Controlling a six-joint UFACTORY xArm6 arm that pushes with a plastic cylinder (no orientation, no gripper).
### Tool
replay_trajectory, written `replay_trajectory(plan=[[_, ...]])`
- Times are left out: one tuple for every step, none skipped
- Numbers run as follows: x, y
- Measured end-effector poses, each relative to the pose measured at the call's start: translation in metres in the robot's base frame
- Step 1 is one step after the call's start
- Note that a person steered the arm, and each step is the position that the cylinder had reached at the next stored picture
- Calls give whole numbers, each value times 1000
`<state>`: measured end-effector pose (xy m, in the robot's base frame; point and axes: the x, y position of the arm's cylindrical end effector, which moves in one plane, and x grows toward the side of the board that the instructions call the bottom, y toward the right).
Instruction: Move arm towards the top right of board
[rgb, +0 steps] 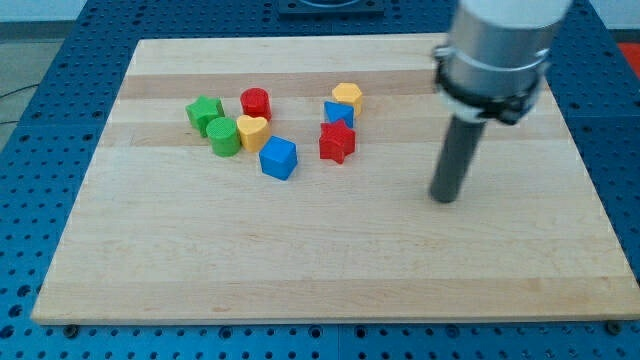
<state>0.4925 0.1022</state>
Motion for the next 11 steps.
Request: replay_trajectory(plan=[[-7,-46],[-31,-38],[-75,-13],[-95,-69],[-111,-110],[-147,-101],[-157,-81],[-201,-54],[-210,-15],[-195,24],[-128,-1]])
